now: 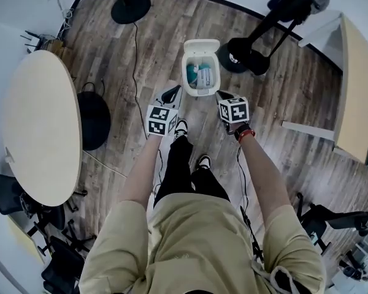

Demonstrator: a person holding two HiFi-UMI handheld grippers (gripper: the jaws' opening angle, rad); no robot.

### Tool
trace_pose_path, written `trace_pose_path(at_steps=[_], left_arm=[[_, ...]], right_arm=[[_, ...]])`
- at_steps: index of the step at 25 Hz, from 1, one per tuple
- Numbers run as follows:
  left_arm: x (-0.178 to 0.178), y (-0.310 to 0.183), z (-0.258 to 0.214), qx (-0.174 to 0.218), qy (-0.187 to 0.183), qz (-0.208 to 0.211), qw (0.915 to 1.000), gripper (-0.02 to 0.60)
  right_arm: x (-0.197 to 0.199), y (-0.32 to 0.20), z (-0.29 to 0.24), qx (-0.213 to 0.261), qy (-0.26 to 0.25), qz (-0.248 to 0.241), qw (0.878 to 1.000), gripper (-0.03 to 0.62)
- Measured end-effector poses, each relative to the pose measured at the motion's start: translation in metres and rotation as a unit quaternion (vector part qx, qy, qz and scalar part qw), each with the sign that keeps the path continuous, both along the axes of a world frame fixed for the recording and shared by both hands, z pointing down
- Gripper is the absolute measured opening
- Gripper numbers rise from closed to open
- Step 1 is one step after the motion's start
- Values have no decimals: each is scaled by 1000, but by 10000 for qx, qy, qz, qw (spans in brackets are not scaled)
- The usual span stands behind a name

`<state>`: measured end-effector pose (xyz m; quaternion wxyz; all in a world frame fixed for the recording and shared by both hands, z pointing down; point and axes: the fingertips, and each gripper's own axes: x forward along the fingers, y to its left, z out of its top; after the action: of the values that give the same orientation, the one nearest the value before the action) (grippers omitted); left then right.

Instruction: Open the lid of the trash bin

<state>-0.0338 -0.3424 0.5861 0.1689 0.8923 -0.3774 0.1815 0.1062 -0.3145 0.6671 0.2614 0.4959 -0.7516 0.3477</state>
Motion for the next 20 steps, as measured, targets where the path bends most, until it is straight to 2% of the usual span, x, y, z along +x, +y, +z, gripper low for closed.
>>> trace_pose_path(at_steps=[10,17,20], left_arm=[[-2,62,-95,163,-15,-86,9998,23],[-13,97,-149,421,-43,-203,9989,23],[-19,115,-169,565,-171,-256,9979,23]], right_arm=[[11,61,-107,444,-18,84,9990,14],[20,93,-176,1035,80,-7,9946,14],[24,106,-207,1333,91,-32,9910,14]])
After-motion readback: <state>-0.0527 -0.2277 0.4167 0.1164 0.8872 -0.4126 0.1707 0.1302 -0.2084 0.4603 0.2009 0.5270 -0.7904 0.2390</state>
